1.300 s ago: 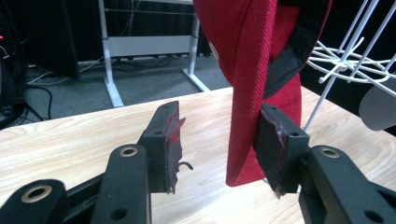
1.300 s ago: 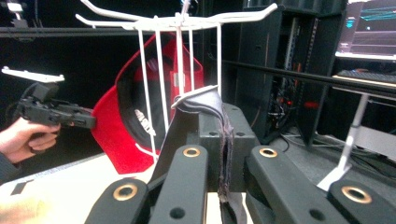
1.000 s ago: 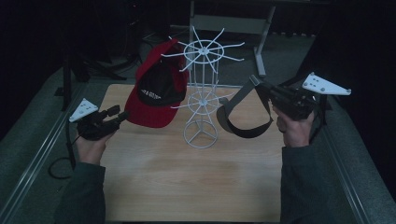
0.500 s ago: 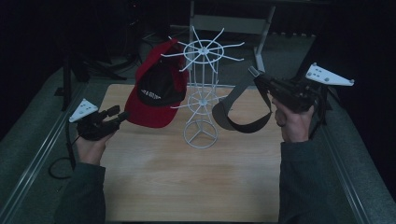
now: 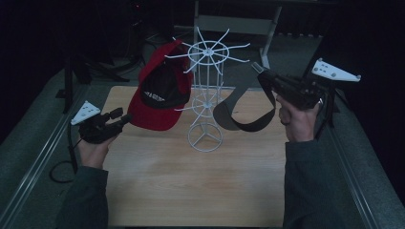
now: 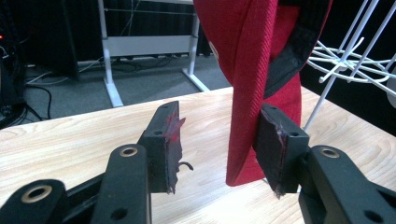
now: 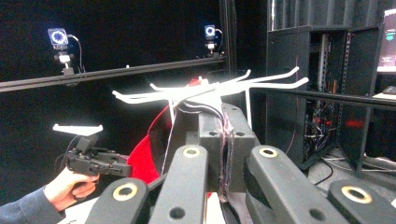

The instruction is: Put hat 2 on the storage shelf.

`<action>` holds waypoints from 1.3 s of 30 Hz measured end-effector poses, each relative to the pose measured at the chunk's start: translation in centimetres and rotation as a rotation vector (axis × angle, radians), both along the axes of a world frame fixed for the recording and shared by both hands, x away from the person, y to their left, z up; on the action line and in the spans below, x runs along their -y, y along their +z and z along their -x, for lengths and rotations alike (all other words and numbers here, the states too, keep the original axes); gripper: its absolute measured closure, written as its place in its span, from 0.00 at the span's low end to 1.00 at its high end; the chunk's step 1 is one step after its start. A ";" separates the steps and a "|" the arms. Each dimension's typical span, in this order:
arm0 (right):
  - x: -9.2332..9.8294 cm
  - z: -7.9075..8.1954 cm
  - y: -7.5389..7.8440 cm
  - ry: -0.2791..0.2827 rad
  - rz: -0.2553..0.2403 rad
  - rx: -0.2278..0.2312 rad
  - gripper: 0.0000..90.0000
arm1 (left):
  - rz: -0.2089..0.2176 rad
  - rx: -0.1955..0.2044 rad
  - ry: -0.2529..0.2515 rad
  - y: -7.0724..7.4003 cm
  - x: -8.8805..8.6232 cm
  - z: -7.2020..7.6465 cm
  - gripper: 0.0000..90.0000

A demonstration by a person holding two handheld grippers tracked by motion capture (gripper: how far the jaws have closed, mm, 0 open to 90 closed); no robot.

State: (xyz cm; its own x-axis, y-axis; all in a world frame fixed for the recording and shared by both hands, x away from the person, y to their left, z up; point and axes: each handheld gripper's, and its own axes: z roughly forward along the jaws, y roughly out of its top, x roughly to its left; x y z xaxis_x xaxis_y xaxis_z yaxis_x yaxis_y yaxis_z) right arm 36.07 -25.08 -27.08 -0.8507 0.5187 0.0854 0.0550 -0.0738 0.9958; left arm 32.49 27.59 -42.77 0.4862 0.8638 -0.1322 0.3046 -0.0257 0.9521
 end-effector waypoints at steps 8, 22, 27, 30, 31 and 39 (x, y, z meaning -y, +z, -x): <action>-0.2 -0.4 0.4 0.003 -0.017 -0.001 0.98 | 0.001 0.000 0.001 0.0 0.0 0.0 0.59; -0.6 -0.8 1.2 0.004 -0.027 0.002 0.98 | 0.005 0.002 0.000 0.0 0.1 -0.1 0.59; -0.8 -1.1 1.3 0.001 -0.019 -0.003 0.98 | 0.007 0.004 0.001 0.0 0.2 -0.2 0.59; -0.9 -1.2 1.3 0.000 -0.015 -0.002 0.98 | 0.006 0.004 0.000 0.0 0.2 -0.2 0.60; -1.0 -1.3 1.4 -0.003 -0.014 -0.002 0.98 | 0.007 0.004 -0.001 0.0 0.3 -0.2 0.60; -1.3 -2.0 1.1 -0.013 -0.015 -0.012 0.98 | -0.009 0.002 0.012 0.1 0.5 -0.4 0.66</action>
